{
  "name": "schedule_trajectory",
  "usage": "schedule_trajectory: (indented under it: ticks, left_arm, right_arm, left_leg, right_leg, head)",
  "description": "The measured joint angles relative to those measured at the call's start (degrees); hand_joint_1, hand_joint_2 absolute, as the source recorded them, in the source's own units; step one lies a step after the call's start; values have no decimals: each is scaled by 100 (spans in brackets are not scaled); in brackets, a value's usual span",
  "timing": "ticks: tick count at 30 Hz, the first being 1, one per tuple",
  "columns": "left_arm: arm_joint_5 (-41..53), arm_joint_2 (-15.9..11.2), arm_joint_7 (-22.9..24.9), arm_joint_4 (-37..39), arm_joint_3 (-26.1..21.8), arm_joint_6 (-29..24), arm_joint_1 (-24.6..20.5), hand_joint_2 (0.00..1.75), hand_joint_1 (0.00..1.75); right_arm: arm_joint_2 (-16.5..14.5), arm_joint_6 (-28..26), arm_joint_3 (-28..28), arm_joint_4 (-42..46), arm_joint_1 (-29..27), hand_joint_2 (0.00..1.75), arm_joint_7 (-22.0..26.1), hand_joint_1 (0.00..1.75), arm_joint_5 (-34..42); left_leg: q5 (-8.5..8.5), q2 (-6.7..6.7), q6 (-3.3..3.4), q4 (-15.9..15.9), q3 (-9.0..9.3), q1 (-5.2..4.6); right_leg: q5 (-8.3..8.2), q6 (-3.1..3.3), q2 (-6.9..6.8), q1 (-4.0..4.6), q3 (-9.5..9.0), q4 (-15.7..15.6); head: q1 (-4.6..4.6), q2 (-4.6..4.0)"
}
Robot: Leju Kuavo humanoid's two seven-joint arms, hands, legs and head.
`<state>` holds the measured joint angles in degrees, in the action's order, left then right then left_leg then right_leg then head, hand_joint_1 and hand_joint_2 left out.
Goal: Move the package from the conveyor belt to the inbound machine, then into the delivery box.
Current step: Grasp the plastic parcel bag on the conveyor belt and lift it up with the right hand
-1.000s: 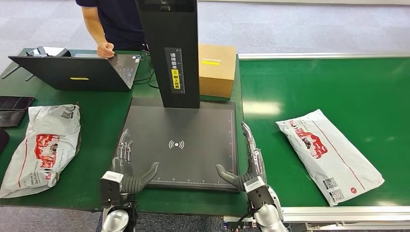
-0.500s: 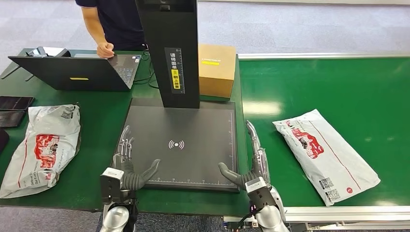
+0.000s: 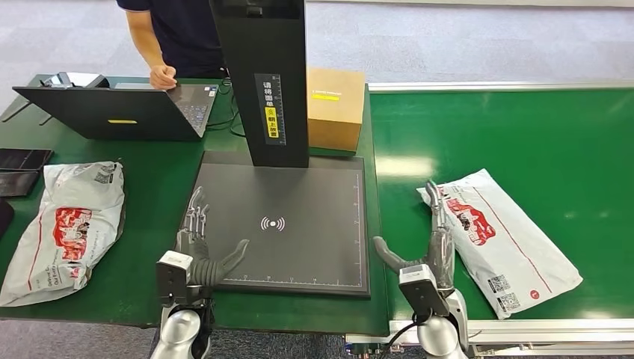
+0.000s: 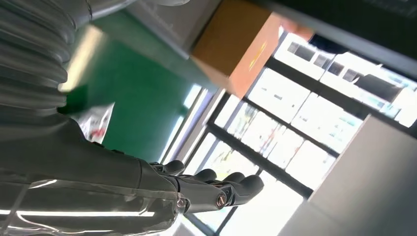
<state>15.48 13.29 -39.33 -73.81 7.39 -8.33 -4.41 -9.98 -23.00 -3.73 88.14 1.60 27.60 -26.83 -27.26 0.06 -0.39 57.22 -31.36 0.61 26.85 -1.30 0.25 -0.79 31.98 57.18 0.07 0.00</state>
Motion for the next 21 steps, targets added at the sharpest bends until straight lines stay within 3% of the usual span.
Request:
schedule_trajectory:
  ticks: [10, 21]
  left_arm:
    - [-214, -4, -68, 266, 15, -70, -276, 175, 0]
    - [-154, -3, -33, 293, 17, -65, -284, 175, 0]
  right_arm:
    - [41, -68, 876, 227, -23, 175, -314, 0, -221]
    - [194, -120, 1871, -221, 432, 175, -526, 0, -276]
  left_leg:
    - [0, 0, 0, 0, 0, 0]
    - [0, 0, 0, 1, -1, 0]
  right_leg:
    - [0, 0, 0, 0, -1, 0]
    - [0, 0, -1, -1, -1, 0]
  head:
    - [0, 0]
    - [0, 0]
